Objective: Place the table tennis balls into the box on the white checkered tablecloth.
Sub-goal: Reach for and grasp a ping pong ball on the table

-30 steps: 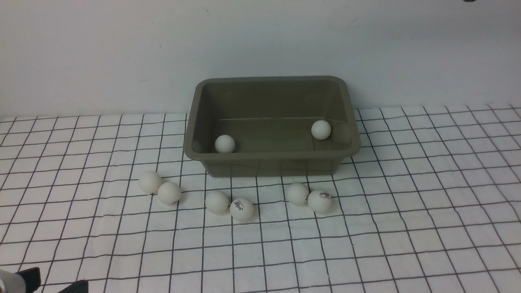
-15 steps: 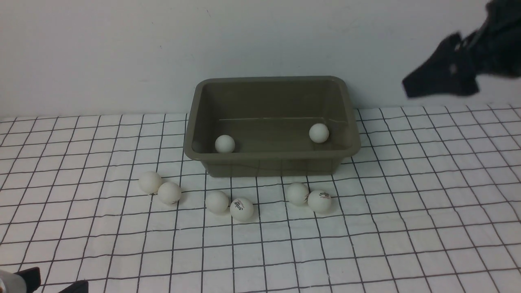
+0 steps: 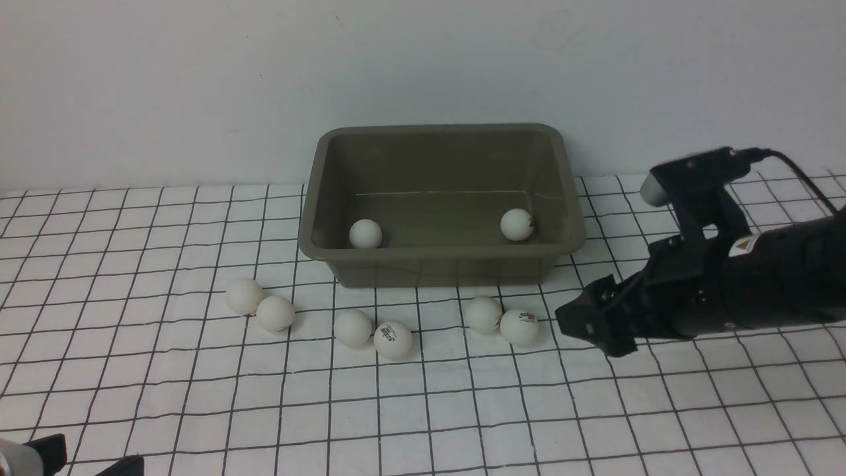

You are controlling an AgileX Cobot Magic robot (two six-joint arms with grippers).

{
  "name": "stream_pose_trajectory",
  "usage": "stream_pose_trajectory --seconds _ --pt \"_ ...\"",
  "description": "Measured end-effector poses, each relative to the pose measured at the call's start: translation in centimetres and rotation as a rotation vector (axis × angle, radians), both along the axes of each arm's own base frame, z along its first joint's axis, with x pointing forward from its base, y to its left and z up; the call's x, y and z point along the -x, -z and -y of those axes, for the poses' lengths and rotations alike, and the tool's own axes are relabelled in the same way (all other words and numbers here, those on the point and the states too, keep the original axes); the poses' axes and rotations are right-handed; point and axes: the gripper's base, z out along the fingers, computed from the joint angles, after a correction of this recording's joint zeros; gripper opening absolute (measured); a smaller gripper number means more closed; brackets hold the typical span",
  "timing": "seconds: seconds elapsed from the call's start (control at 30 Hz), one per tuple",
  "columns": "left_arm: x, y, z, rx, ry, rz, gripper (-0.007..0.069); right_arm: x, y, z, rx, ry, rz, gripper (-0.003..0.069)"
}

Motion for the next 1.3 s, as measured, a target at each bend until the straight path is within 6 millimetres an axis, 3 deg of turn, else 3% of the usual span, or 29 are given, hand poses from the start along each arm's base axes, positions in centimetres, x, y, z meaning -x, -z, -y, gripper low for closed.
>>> stream_pose_trajectory --seconds 0.43,0.73,1.1,1.3 --pt "0.0 0.0 0.0 0.006 0.001 0.000 0.0471 -4.4 7.6 -1.1 0.087 0.066 -0.069 0.0561" --pt "0.0 0.0 0.0 0.006 0.001 0.000 0.0471 -9.0 7.6 -3.7 -0.020 0.072 -0.074 0.0559" --pt "0.0 0.0 0.0 0.006 0.001 0.000 0.0471 -9.6 10.1 -4.2 -0.030 0.084 -0.153 0.0552" --pt "0.0 0.0 0.0 0.006 0.001 0.000 0.0471 -9.6 11.0 -4.3 -0.034 0.092 -0.182 0.0459"
